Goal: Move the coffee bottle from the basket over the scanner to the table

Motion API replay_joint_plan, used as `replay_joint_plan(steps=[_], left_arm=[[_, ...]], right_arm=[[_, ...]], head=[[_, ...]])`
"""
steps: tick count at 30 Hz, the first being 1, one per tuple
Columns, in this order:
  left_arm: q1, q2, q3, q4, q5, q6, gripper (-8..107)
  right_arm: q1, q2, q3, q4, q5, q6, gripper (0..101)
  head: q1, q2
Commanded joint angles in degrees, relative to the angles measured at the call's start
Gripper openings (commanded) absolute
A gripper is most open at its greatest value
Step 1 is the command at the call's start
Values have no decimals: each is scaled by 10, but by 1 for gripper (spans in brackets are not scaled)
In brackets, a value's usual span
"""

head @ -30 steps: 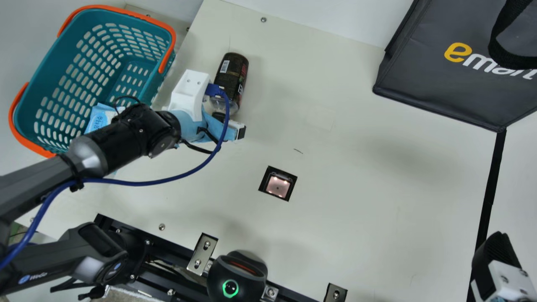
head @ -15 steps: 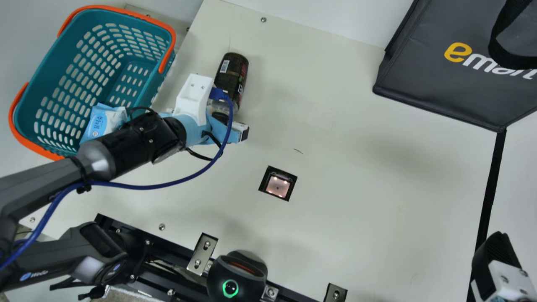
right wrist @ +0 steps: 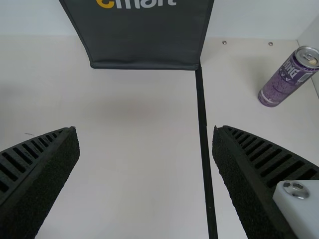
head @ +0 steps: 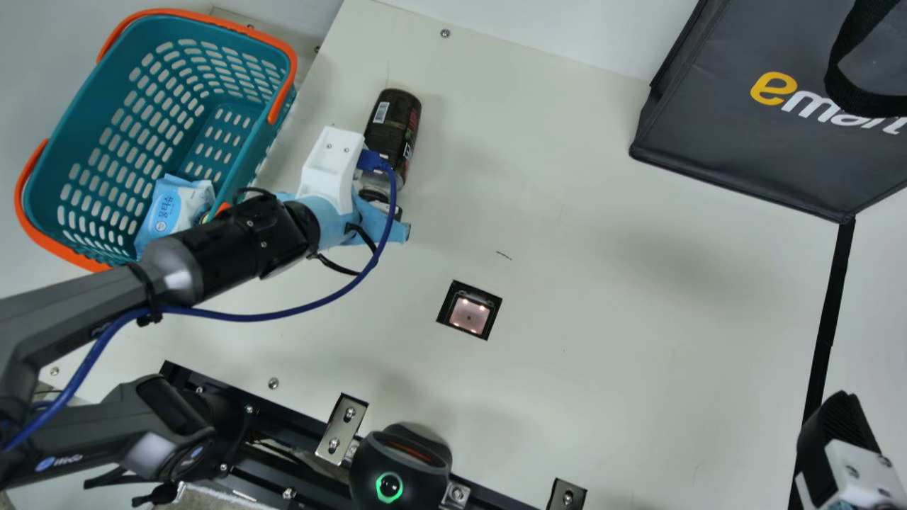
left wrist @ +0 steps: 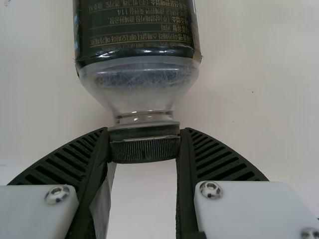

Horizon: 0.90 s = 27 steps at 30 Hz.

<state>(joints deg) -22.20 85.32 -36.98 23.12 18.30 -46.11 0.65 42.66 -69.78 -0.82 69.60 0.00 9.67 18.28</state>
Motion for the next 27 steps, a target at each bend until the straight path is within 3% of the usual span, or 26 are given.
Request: replay_joint_plan(steps=[1, 12, 27], left_arm=[[-1, -3, 0, 1, 3, -2, -8], [-5, -47, -7, -22, 46, 24, -8], [9, -113, -58, -101, 138, 122, -8]], right_arm=[[0, 0, 0, 0, 0, 0, 95], [0, 0, 0, 0, 0, 0, 95], [0, 0, 0, 0, 0, 0, 95]], head=[[-17, 1], [-17, 1], [-17, 1]])
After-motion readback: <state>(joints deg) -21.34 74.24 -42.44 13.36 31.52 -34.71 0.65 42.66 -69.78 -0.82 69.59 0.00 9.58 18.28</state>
